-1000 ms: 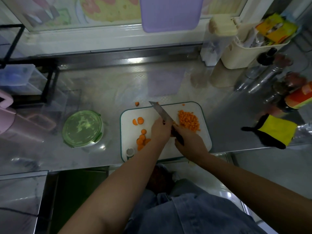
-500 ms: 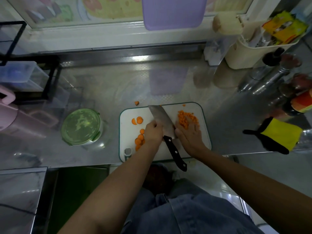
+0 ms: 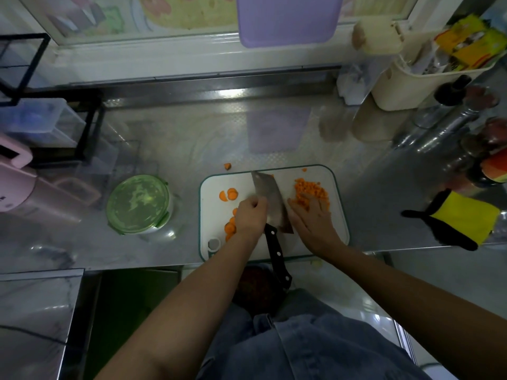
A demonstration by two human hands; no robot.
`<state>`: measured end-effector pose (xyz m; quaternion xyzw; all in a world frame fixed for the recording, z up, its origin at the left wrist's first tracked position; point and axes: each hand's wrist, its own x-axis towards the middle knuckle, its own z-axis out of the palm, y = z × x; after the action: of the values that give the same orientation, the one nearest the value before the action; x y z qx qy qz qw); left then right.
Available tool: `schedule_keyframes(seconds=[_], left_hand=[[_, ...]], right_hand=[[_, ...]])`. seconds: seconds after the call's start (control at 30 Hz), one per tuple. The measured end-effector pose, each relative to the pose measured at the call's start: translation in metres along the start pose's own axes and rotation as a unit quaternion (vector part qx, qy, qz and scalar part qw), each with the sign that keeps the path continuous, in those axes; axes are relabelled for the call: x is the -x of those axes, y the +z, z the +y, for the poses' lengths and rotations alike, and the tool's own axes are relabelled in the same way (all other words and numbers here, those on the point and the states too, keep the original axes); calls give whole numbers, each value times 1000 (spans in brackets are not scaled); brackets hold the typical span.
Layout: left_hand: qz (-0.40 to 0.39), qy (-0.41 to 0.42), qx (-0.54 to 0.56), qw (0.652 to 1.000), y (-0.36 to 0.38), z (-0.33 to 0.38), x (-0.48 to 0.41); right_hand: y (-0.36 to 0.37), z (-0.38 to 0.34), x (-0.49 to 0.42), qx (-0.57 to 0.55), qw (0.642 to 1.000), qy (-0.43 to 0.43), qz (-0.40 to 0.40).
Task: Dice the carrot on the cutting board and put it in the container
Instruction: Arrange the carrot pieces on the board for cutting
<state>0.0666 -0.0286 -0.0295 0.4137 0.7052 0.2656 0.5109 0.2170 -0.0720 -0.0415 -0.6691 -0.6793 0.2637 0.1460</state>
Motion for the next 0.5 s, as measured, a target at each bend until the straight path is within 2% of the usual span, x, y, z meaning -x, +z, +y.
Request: schedule_keyframes(seconds=[0.07, 0.13, 0.2, 0.3, 0.5], left_hand=[[1, 4, -8, 1000, -1, -2, -1], [-6, 8, -8, 1000, -6, 0, 2], [-9, 16, -4, 1000, -11, 0, 2], [-24, 34, -3, 999, -19, -2, 2], [-70, 39, 22, 997, -31, -2, 2]], right_hand=[[1, -5, 0, 18, 999, -27, -20], [2, -7, -5, 37, 999, -24, -7], [3, -7, -13, 56, 998, -15, 15], [3, -12, -29, 52, 999, 8, -11], [4, -21, -52, 84, 995, 47, 3]])
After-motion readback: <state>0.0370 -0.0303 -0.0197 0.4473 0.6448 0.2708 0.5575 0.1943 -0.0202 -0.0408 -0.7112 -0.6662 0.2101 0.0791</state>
